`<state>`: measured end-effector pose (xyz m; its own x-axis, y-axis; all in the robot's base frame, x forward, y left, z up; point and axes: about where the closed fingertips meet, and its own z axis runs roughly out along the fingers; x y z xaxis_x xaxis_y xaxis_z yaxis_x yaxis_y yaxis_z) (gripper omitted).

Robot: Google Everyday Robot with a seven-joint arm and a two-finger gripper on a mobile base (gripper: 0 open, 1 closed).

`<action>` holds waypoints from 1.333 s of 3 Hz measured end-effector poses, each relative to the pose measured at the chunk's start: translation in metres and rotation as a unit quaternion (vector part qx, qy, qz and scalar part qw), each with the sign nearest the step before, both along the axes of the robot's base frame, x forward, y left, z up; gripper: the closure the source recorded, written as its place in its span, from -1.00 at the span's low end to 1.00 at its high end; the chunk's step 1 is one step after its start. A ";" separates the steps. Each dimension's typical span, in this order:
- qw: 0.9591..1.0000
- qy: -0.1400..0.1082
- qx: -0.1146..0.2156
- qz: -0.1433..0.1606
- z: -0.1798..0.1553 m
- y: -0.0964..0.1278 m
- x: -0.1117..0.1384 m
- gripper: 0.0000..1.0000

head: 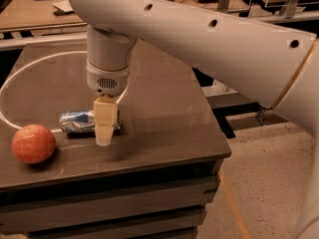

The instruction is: Move redbull can near apple

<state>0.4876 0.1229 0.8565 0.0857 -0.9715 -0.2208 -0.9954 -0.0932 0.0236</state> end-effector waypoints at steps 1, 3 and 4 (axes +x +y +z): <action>1.000 0.000 0.012 -0.015 0.015 -0.016 0.006 -1.00; 0.991 -0.029 0.081 -0.102 0.051 -0.115 0.030 -1.00; 0.985 -0.037 0.104 -0.134 0.060 -0.155 0.036 -1.00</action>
Offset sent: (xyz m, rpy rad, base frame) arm 0.0375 -0.1267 0.0616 0.1992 -0.0679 -0.2083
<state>0.5240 -0.0322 0.9164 -0.1453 -0.8961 -0.4194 -0.9830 0.1788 -0.0415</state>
